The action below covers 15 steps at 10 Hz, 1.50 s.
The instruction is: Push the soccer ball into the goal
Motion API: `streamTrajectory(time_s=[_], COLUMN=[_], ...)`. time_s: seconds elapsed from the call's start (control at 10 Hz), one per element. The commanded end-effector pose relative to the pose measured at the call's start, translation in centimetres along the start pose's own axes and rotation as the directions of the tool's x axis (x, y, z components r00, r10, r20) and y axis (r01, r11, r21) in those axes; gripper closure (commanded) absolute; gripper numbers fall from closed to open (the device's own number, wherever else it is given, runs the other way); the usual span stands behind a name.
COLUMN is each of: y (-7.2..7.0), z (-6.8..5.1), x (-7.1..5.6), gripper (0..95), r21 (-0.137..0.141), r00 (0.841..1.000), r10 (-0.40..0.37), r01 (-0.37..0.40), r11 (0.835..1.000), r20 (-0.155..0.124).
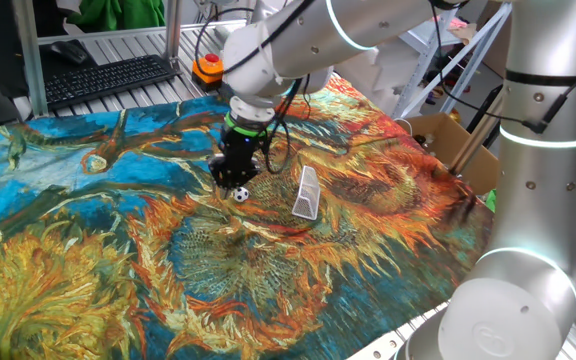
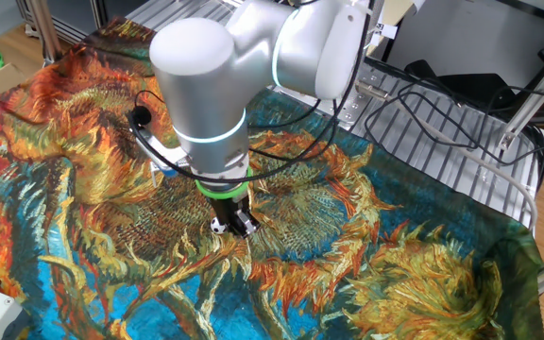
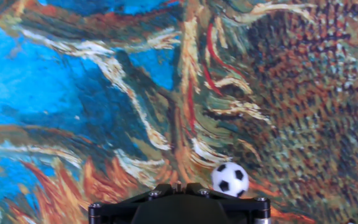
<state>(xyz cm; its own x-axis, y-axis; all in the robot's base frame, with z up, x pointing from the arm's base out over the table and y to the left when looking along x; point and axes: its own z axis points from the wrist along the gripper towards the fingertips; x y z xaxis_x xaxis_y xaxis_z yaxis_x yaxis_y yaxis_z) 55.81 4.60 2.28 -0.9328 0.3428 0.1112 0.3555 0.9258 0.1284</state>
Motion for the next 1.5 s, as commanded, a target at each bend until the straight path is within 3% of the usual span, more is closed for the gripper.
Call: streamTrajectory(time_s=[0.1,0.3,0.4,0.5,0.6,0.7,0.8,1.0,1.1,1.3,1.4,1.5], y=[0.0,-0.2,-0.5,-1.1,-1.7,-2.4,-2.9,-2.9,-2.9,-2.9,-2.9,-2.8], z=[-0.1,0.0,0.1,0.3,0.3,0.0,-0.3,-0.3,-0.3,-0.2,0.0,0.1], x=[-0.1,-0.4,-0.6,-0.8,-1.0,-1.2,-1.3,-1.3,-1.3,-1.3,-1.3,-1.3], gripper=[95.0,95.0,95.0,95.0,95.0,95.0,95.0,95.0,95.0,95.0,95.0,95.0], r21=[-0.010,-0.009,0.009,0.099,0.229,0.361,0.410,0.410,0.357,0.340,0.278,0.277], r00=[1.000,0.999,0.998,0.996,0.983,0.961,0.955,0.956,0.964,0.968,0.977,0.979], r10=[-0.005,-0.016,-0.023,-0.065,-0.167,-0.274,-0.297,-0.293,-0.265,-0.250,-0.214,-0.202], r01=[0.005,0.016,0.022,0.058,0.145,0.244,0.270,0.266,0.244,0.232,0.202,0.191], r11=[1.000,1.000,1.000,0.993,0.963,0.900,0.871,0.872,0.902,0.911,0.939,0.942], r20=[0.018,0.038,0.051,0.069,0.078,0.033,0.002,0.003,0.010,0.008,0.012,0.015])
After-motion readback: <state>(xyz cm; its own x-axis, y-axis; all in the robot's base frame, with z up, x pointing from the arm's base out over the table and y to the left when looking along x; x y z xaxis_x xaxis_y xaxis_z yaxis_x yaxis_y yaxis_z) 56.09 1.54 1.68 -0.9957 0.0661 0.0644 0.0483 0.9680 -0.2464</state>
